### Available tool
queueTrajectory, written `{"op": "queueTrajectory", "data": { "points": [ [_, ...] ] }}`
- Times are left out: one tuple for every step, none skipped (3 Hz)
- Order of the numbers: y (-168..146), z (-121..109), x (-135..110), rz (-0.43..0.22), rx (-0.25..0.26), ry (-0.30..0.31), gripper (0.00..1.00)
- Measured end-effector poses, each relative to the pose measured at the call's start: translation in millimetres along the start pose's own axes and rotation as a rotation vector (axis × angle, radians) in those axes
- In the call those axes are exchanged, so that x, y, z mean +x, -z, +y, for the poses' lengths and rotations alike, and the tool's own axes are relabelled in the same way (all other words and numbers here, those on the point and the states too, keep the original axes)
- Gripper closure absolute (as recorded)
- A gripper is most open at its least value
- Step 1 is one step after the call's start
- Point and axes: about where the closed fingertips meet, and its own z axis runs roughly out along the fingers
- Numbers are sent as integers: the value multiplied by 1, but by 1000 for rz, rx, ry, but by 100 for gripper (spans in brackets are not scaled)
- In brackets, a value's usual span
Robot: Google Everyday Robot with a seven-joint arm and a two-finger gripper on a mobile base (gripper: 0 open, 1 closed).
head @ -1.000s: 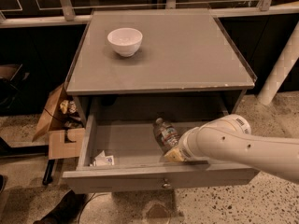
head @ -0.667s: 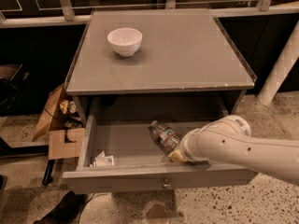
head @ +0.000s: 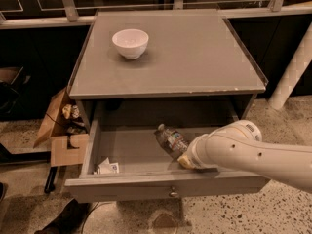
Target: Pick water bottle from top drawer and place on counter
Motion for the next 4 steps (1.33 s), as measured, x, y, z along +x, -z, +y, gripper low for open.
{"op": "queueTrajectory", "data": {
  "points": [
    [8,-1,-8,-11,-48,38,100],
    [29,-10,-28,-36,-141,47,100],
    [52,-16,-60,-103,-257,106,100],
    [73,-30,-75,-121,-265,192,100]
  ]
}}
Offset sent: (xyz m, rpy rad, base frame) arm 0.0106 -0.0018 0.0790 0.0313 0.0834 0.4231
